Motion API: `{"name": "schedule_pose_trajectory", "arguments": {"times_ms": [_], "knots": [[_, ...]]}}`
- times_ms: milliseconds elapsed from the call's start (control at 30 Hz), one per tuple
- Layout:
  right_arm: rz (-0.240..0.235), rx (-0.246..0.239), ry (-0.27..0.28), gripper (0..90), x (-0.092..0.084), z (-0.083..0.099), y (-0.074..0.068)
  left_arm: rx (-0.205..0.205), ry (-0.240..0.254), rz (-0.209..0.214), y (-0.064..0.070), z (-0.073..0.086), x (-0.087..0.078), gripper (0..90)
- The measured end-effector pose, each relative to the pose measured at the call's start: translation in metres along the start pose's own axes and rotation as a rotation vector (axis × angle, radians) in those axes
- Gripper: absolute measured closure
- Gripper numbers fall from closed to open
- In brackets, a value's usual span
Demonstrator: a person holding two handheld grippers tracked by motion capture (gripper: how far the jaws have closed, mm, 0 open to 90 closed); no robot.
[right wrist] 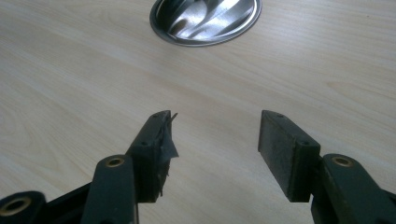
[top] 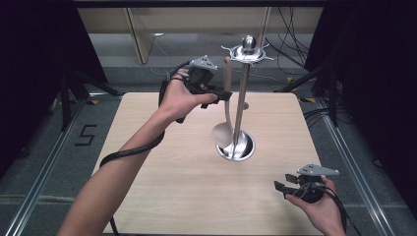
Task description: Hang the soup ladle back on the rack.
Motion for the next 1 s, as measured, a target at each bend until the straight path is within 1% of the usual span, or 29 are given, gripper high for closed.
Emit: {"name": "schedule_pose_trajectory", "arguments": {"times_ms": [33, 67, 100, 133, 167, 233, 267, 300, 333, 367, 433, 533, 600, 633, 667, 733, 767, 833, 900, 933, 1000], "knots": [[0.002, -0.001, -0.001, 45.2, 0.000, 0.000, 0.000, 0.001, 0.009, -0.003, 0.000, 0.001, -0.001, 67.4], [-0.005, 0.033, -0.006, 45.2, 0.000, 0.000, -0.004, 0.004, 0.015, -0.006, -0.001, 0.001, -0.002, 66.6], [0.000, 0.033, -0.006, 45.2, 0.000, 0.000, -0.004, 0.004, 0.020, -0.009, -0.001, 0.002, -0.004, 65.6], [-0.006, 0.006, 0.001, 45.1, 0.001, 0.000, -0.002, 0.003, 0.026, -0.012, -0.001, 0.003, -0.005, 64.1], [0.003, -0.007, -0.004, 45.2, 0.000, 0.000, -0.001, 0.006, 0.031, -0.016, -0.002, 0.004, -0.006, 62.6], [0.008, -0.006, -0.005, 45.1, 0.000, 0.000, -0.001, 0.021, 0.042, -0.029, -0.003, 0.007, -0.008, 58.9], [0.010, -0.007, -0.010, 45.1, 0.000, 0.000, -0.001, 0.025, 0.052, -0.031, -0.004, 0.008, -0.010, 54.1], [0.010, -0.007, -0.010, 45.1, 0.000, 0.000, -0.001, 0.030, 0.066, -0.033, -0.004, 0.009, -0.012, 54.1], [0.020, -0.013, -0.007, 45.1, 0.000, 0.000, 0.001, 0.036, 0.078, -0.047, -0.006, 0.012, -0.017, 48.5], [0.020, -0.013, -0.007, 45.1, 0.000, 0.000, 0.001, 0.041, 0.095, -0.050, -0.007, 0.013, -0.020, 48.5], [0.020, -0.014, -0.007, 45.2, 0.000, 0.000, 0.001, 0.049, 0.127, -0.057, -0.009, 0.019, -0.028, 44.0], [0.020, -0.012, -0.007, 45.2, 0.000, 0.000, 0.001, 0.062, 0.162, -0.075, -0.013, 0.034, -0.041, 38.2], [0.010, -0.003, -0.006, 45.1, 0.001, 0.000, -0.001, 0.066, 0.181, -0.088, -0.016, 0.047, -0.049, 35.5], [0.015, -0.007, -0.010, 45.2, 0.000, 0.000, 0.000, 0.066, 0.189, -0.097, -0.018, 0.054, -0.053, 33.7], [0.002, 0.025, -0.015, 45.1, 0.000, 0.000, -0.004, 0.063, 0.190, -0.108, -0.020, 0.062, -0.056, 33.2], [0.000, 0.028, -0.018, 45.1, 0.001, 0.000, -0.004, 0.066, 0.190, -0.128, -0.024, 0.079, -0.062, 32.7], [0.000, 0.004, -0.011, 45.2, 0.002, 0.000, -0.002, 0.069, 0.188, -0.140, -0.027, 0.087, -0.064, 32.2], [0.003, 0.003, -0.011, 45.1, 0.002, 0.000, -0.002, 0.056, 0.187, -0.152, -0.032, 0.105, -0.070, 31.7], [0.006, 0.003, -0.013, 45.2, 0.001, 0.000, -0.002, 0.043, 0.181, -0.176, -0.039, 0.124, -0.076, 31.5], [0.000, 0.004, -0.013, 45.1, 0.002, 0.000, -0.002, 0.044, 0.174, -0.182, -0.041, 0.132, -0.079, 31.3], [0.001, 0.005, -0.015, 45.1, 0.002, 0.000, -0.002, 0.033, 0.167, -0.189, -0.045, 0.145, -0.082, 30.7]]}}
Point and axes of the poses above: each handheld gripper's, and its own axes: x roughly forward along the jaws, z roughly out of its underside, y roughly to its right, the point moved 9 cm from there along x, roughly forward along the jaws, and after that the axes turned 11 degrees about -x, right-handed, at the moved point
